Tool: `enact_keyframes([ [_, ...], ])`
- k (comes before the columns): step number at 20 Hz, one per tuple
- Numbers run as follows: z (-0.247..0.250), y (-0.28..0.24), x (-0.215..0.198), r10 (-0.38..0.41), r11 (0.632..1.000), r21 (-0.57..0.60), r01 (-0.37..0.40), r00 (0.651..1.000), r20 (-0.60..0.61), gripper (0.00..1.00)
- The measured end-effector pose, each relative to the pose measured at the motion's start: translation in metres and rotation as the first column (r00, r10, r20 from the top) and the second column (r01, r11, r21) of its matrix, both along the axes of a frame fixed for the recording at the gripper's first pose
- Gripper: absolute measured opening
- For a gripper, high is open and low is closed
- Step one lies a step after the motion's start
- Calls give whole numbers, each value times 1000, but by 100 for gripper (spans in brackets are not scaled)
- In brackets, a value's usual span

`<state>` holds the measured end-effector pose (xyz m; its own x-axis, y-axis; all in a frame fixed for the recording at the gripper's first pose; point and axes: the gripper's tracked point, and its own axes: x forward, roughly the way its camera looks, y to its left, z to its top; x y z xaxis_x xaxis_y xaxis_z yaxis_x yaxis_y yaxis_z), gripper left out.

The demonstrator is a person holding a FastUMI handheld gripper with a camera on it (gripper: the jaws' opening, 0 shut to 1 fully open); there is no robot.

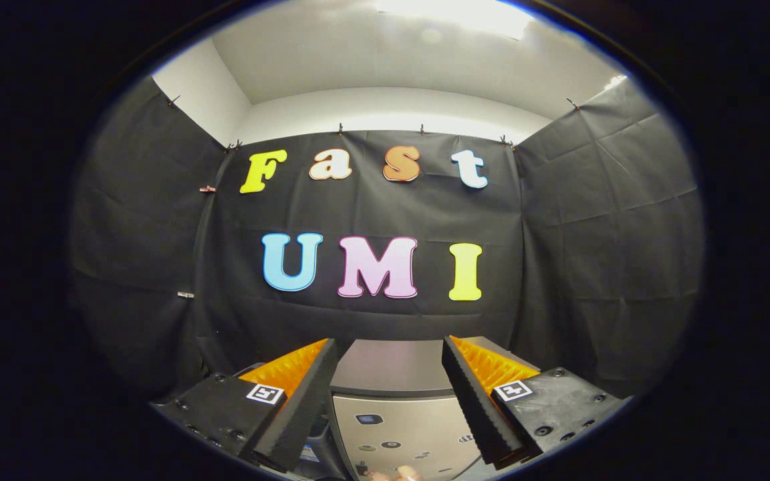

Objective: Put the clothes into the washing machine and then close the washing machine lid.

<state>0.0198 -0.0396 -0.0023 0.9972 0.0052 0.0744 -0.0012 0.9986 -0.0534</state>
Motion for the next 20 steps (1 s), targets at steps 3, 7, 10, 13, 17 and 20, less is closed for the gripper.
enact_keyframes([
  [3,1,-1,0,-3,1000,5,3,1000,-2,98],
  [7,2,-1,1,-2,1000,6,2,1000,-3,98],
  [10,2,-2,1,-4,1000,6,4,1000,0,98],
  [13,2,-1,2,-6,1000,3,6,1000,-6,98],
  [17,6,5,-1,10,1000,-2,-10,1000,9,98],
  [20,9,4,-2,9,1000,-2,-9,1000,18,98],
])
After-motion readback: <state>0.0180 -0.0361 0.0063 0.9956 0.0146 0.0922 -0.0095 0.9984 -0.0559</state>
